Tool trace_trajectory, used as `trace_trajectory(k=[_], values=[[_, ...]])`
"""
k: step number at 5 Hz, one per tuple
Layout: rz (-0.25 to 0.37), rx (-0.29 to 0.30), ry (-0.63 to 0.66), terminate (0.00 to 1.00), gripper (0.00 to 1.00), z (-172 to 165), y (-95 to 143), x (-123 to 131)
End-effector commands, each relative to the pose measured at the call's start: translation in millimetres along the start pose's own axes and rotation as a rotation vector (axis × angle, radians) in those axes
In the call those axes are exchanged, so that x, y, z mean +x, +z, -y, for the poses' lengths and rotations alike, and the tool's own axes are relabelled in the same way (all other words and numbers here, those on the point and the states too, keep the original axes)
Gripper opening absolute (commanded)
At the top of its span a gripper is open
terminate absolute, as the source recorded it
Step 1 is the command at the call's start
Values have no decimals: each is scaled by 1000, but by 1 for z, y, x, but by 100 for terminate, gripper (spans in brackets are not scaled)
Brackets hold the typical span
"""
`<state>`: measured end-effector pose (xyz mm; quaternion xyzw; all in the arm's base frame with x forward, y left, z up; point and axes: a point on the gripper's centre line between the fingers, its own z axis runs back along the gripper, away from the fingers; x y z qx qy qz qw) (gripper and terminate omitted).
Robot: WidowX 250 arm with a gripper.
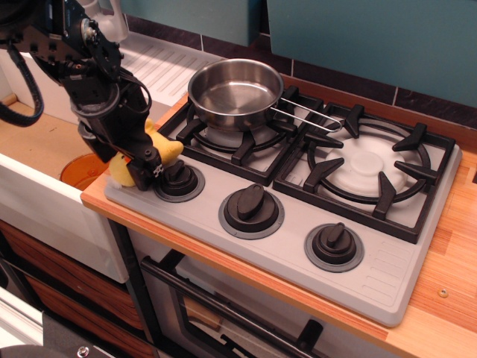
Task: Put stuffedduck in pan
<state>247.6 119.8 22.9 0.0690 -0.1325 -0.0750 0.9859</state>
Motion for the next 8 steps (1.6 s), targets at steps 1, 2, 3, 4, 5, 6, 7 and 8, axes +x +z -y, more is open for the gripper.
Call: trace_trajectory(k=[1,2,3,4,5,6,7,8], values=[[-76,17,0,0,0,8,14,7],[-106,40,-3,0,0,9,34,11],[-139,71,-5,0,0,11,65,21],[-158,92,-20,0,0,12,92,41],[-163,97,-43,0,0,15,102,65],[-164,74,-76,0,0,14,101,91],[-186,62,-94,0,0,14,95,107],[-188,50,-82,0,0,19,90,114]])
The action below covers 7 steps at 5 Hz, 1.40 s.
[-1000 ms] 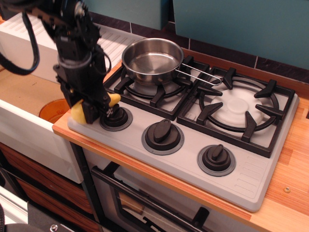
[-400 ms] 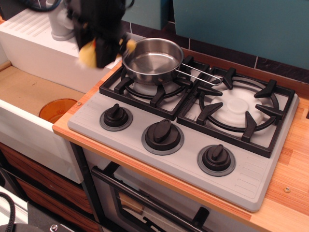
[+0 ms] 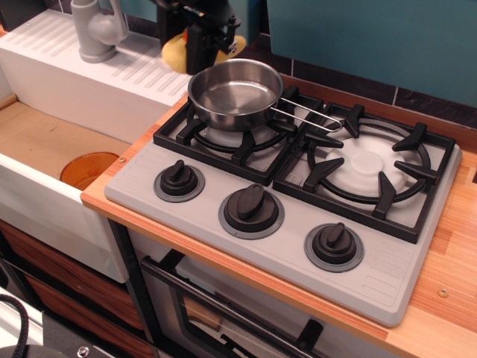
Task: Put stuffedduck in pan
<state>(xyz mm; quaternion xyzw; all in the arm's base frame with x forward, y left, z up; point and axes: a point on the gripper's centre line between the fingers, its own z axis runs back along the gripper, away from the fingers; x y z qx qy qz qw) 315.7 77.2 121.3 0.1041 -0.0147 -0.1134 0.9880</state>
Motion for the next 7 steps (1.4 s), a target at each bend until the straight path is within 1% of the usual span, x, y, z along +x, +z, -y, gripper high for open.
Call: trace_trajectory(k=[1,2,3,5,7], values=[[69,13,27,0,100,6,8,24],[71,-10,23,0,100,7,7,30],[76,-11,20,0,100,10,11,35],[67,3,27,0,100,20,29,46],[78,8,29,0,100,37,48,48]])
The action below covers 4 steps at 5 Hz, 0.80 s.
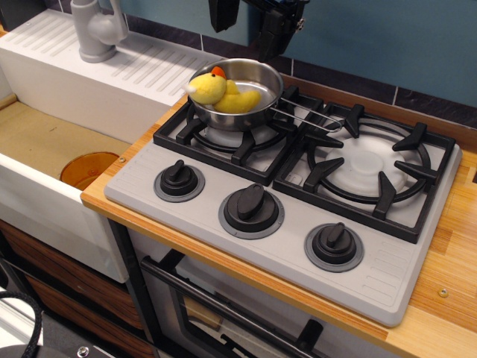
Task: Put stuffedduck in pan
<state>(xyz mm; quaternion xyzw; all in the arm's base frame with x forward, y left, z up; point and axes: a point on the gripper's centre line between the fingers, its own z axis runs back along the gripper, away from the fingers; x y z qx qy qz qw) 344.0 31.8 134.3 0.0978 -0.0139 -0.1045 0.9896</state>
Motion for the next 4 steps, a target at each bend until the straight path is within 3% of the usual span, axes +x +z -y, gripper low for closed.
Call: trace_trajectory(k=[1,2,3,4], values=[[83,15,8,0,100,12,32,12],[80,4,1,0,100,22,37,14],[87,-55,5,0,100,30,38,18],[56,-26,8,0,100,34,35,23]])
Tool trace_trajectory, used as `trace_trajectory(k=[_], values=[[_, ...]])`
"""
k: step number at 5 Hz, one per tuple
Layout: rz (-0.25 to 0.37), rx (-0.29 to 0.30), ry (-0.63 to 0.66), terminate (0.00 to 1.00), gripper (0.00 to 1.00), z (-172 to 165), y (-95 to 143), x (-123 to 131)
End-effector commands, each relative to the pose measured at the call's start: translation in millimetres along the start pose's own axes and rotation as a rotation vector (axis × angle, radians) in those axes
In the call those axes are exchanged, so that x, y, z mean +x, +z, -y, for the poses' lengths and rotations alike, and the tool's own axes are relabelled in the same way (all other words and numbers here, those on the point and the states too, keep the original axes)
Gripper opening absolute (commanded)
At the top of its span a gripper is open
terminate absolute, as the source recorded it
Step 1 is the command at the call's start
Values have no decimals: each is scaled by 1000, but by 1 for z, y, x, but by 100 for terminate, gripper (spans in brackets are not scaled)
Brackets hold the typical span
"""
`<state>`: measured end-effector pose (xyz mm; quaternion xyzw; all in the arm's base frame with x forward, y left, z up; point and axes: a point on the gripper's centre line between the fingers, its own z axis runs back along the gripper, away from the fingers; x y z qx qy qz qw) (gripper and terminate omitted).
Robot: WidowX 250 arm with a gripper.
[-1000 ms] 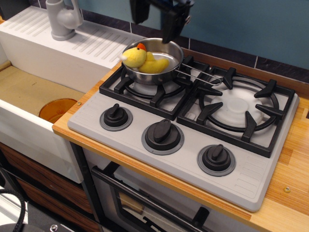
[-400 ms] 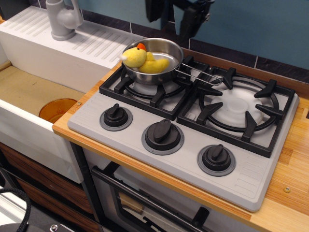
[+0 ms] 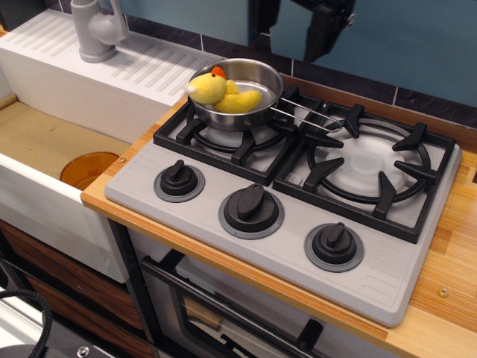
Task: Put stuffedduck in pan
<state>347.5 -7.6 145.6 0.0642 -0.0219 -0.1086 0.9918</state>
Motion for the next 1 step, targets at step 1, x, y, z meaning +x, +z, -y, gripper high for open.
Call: trace_trajectory(k=[1], values=[[37,-8,31,100,100,5,13,14]])
